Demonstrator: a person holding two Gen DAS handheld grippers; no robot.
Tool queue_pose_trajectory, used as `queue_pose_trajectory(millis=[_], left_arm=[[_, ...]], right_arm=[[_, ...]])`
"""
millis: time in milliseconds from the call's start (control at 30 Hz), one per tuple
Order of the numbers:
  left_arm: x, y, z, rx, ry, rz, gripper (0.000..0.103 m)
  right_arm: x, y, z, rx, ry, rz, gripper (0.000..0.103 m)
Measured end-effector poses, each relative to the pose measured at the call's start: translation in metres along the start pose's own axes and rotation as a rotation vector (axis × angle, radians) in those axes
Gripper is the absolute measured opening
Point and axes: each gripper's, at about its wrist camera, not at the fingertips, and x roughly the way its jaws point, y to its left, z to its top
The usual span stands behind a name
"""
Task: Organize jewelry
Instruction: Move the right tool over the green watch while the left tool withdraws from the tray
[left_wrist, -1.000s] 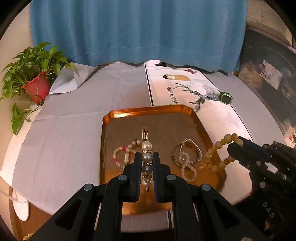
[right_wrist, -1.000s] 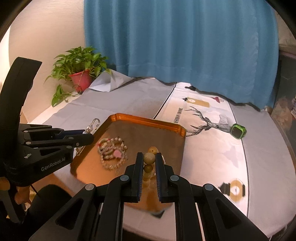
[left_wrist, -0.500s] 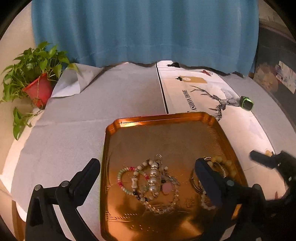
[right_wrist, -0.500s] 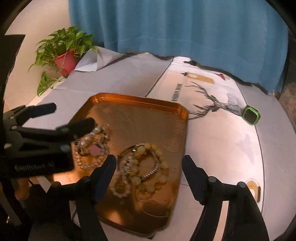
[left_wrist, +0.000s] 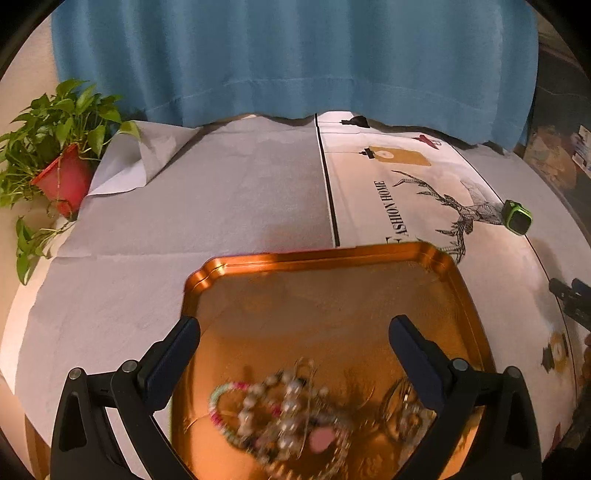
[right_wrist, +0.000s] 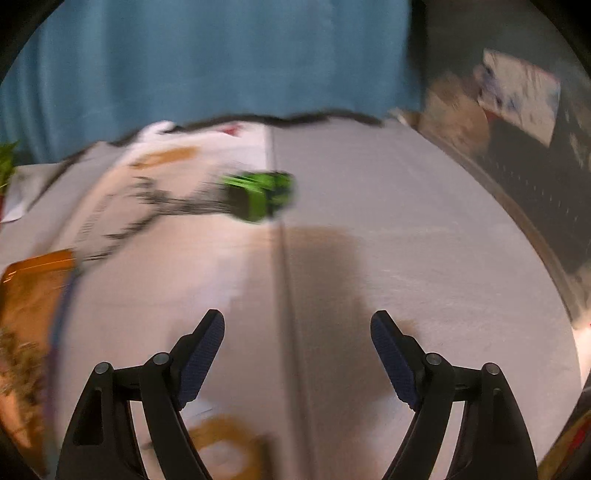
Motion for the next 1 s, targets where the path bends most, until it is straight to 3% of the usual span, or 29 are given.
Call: queue_pose_trajectory(millis=[33, 100, 133, 167, 500, 767, 1000], left_arm=[[0.003, -0.002, 0.002, 0.002, -0.002, 0.006, 0.102], [0.006, -0.005, 0.006, 0.008, -0.008, 0.010, 0.102], [0.007, -0.006, 0.007, 0.010, -0.009, 0.013, 0.102], [0.009, -0.008, 0.008, 0.011, -0.011, 0.015, 0.102], [0.017, -0.007, 0.013, 0.014, 0.003, 0.007, 0.102], [0.023, 0.011, 0.018, -0.078, 0.030, 0.045, 0.102], [0.033, 0.012, 0.027, -0.109, -0.029, 0.093, 0.102]], right_arm=[[0.015, -0.010, 0.004, 0.023, 0.052, 0.006, 0.089], [0.028, -0.025, 0.015, 0.095, 0.030, 0.047, 0.090], [0.036, -0.025, 0.019, 0.093, 0.051, 0.038, 0.100], [0.045, -0.020, 0.023, 0.060, 0.078, 0.022, 0.103], [0.056, -0.012, 0.020, 0.027, 0.080, 0.019, 0.103], [0.055, -0.012, 0.021, 0.028, 0.081, 0.019, 0.103], [0.056, -0.012, 0.021, 0.028, 0.081, 0.019, 0.103]])
